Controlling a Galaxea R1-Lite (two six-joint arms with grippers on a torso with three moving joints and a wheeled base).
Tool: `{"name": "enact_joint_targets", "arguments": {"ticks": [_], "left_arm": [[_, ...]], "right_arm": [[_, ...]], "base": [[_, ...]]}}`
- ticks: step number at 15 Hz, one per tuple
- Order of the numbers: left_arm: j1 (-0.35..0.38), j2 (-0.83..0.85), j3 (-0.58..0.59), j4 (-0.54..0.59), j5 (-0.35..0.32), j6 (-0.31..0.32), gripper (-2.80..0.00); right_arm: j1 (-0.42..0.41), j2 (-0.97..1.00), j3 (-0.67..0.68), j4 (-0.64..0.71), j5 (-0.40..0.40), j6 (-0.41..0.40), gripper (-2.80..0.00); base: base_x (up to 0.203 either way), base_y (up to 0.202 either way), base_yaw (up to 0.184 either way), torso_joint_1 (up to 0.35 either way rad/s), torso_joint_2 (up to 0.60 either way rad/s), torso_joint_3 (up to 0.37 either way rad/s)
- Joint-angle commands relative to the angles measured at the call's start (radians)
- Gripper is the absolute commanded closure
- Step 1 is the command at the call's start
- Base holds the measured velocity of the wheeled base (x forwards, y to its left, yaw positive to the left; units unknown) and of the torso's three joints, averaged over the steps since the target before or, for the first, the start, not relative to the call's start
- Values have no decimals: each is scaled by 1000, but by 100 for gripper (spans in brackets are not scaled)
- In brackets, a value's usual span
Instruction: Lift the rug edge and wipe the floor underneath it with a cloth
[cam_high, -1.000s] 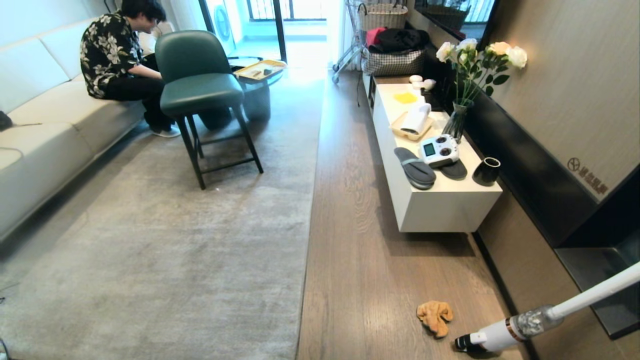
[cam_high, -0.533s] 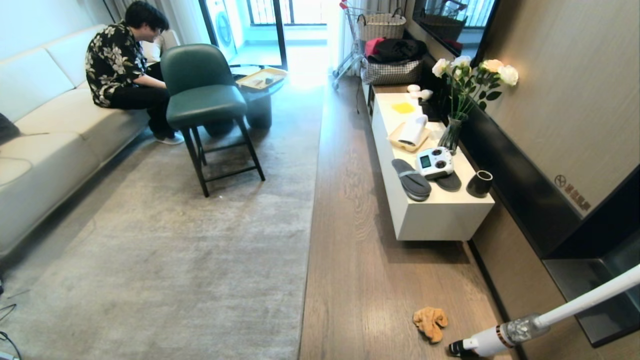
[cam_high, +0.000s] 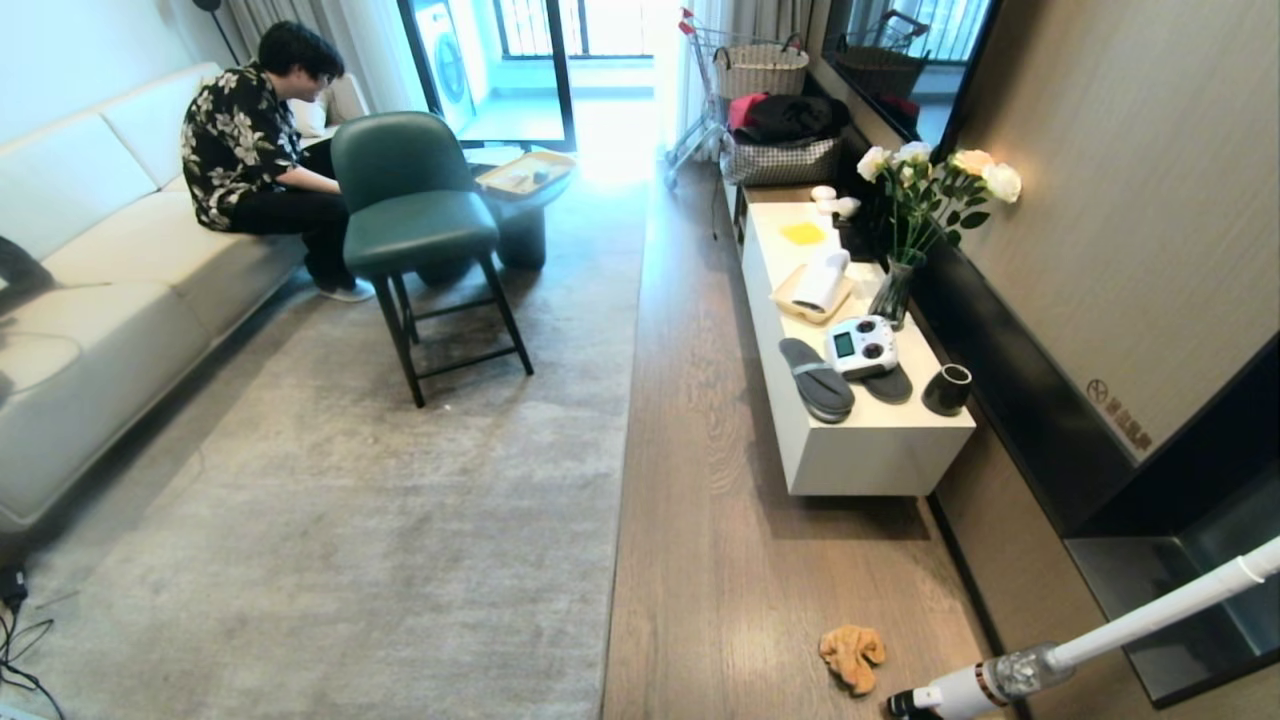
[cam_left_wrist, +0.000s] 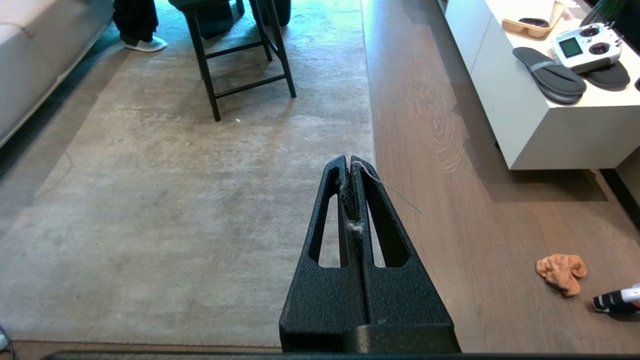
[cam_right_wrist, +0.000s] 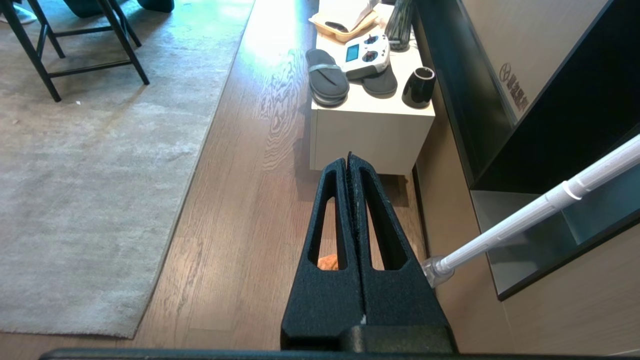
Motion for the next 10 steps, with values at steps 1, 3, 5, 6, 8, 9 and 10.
{"name": "enact_joint_targets", "arguments": {"ticks": [1,3,5,6,8,9,10], "left_arm": [[0,0,0,0,0,0,0],[0,0,0,0,0,0,0],[0,0,0,0,0,0,0],[0,0,0,0,0,0,0],[1,0,0,0,0,0,0],[0,0,0,0,0,0,0],[0,0,0,0,0,0,0]], "right_arm": [[0,1,0,0,1,-1,0],[0,1,0,1,-1,-1,0],[0,1,0,1,-1,0,0],[0,1,0,1,-1,0,0],[0,1,0,1,-1,0,0],[0,1,0,1,-2,0,0],[0,1,0,1,-2,0,0]], "base": [[0,0,0,156,-367,-214],[0,0,0,154,-355,-200],[0,0,0,150,-344,-199],[0,0,0,139,-320,-188],[0,0,0,145,-332,-194],[0,0,0,147,-320,-175],[0,0,0,135,-327,-173]]}}
